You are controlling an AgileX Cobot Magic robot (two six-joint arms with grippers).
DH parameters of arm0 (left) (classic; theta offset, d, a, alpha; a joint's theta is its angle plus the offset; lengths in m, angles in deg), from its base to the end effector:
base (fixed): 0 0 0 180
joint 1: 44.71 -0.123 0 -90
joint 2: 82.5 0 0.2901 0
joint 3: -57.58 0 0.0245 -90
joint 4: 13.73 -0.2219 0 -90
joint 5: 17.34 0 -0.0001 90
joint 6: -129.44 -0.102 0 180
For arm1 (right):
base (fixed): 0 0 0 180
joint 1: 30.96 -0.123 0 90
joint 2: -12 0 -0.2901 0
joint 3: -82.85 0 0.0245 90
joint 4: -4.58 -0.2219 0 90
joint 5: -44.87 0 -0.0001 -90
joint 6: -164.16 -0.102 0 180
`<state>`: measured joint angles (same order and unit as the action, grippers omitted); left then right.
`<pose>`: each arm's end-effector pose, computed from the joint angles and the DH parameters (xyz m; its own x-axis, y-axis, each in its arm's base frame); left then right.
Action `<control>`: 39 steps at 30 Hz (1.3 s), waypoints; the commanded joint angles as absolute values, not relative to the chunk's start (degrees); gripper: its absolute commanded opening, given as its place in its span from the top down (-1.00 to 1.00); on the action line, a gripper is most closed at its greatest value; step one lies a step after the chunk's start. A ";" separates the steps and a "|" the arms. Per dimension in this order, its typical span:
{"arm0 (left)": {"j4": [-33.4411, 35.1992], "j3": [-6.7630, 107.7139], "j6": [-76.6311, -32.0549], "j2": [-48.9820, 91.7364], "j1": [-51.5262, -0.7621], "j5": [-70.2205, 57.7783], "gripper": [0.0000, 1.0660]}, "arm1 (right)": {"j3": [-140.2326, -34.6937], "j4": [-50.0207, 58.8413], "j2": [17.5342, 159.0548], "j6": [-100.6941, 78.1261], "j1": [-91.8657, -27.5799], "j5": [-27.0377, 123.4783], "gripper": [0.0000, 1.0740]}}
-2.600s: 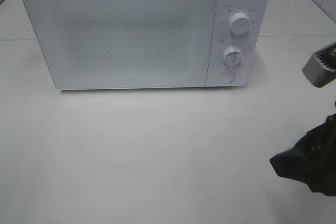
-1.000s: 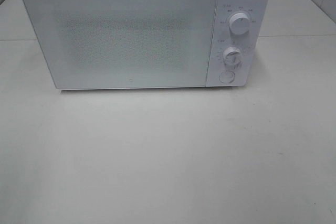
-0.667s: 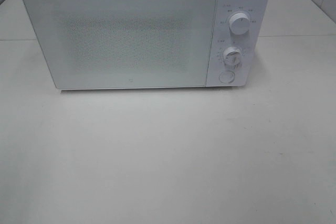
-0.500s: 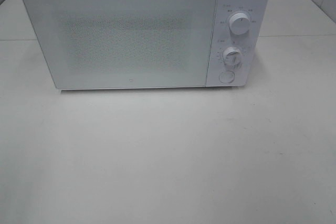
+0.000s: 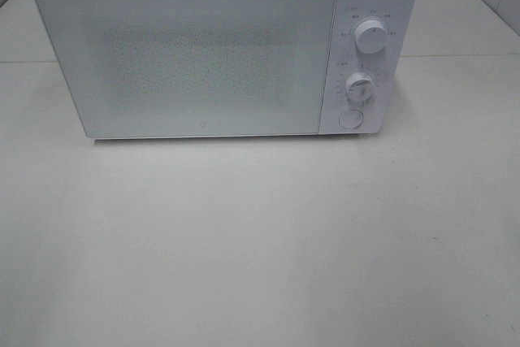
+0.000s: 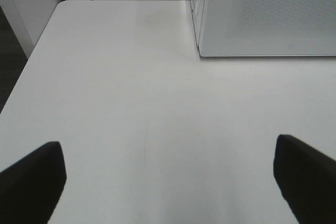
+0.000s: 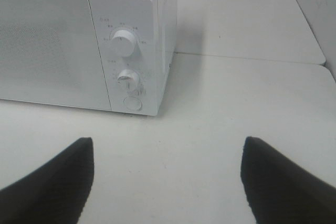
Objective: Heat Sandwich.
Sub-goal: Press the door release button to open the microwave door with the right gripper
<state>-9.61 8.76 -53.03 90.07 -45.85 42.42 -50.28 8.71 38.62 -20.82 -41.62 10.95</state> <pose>-0.0251 -0.0068 0.2595 -0.4372 -0.0019 -0.8994 0.0389 0.9990 -0.0210 0.0437 0.0040 0.3091 -0.2968 -0.0283 -0.9545 -0.1391 0.9902 0.0139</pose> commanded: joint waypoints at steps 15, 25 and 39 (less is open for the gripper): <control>-9.61 8.65 -52.97 91.51 -46.03 41.96 -0.95 | -49.48 8.99 60.56 -21.40 -41.27 33.12 -0.42; -9.61 8.65 -52.97 91.51 -46.03 41.96 -0.95 | -47.53 9.62 71.91 -21.40 -41.27 45.96 -0.42; -9.61 8.65 -52.97 91.51 -46.03 41.96 -0.95 | -37.27 6.42 85.54 -19.45 -41.27 73.80 -0.42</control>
<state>-9.61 8.76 -53.03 90.07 -45.85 42.42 -37.50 6.82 85.60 -20.14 -41.62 71.57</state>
